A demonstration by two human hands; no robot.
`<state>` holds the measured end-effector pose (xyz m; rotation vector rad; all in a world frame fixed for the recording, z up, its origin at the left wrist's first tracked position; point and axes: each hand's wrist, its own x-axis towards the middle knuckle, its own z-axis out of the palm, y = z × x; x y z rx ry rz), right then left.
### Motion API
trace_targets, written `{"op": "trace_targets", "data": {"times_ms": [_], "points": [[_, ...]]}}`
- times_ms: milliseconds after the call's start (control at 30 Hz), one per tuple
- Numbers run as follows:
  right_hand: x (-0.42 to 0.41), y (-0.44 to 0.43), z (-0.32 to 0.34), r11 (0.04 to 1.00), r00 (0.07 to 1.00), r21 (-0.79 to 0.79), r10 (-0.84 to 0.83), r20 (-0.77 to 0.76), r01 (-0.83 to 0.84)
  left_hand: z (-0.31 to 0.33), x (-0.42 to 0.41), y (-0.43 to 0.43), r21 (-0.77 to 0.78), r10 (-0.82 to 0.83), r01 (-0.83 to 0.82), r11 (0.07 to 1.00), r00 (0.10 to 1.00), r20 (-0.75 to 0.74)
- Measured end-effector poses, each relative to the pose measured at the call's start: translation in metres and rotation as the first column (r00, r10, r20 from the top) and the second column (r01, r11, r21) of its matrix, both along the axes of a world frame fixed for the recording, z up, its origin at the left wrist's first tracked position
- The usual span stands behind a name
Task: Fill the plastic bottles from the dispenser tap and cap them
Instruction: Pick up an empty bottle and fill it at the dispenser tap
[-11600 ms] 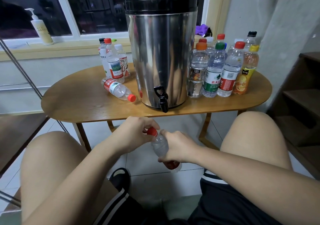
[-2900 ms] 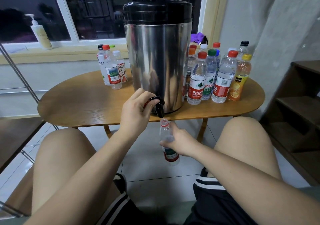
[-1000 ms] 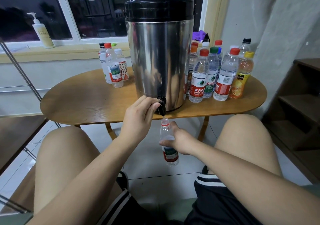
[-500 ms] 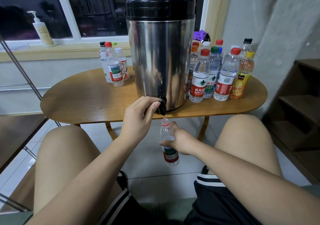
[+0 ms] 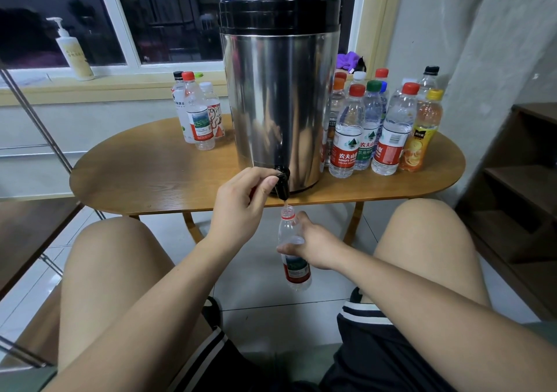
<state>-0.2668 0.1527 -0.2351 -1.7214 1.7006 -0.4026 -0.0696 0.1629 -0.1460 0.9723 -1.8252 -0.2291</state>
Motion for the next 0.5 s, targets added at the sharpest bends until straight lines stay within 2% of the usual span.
{"op": "trace_targets", "data": {"times_ms": [500], "points": [[-0.0003, 0.0029, 0.0013, 1.000, 1.000, 0.000, 0.003, 0.001, -0.003, 0.0003, 0.0003, 0.0010, 0.005, -0.002, 0.002, 1.000, 1.000, -0.018]]}}
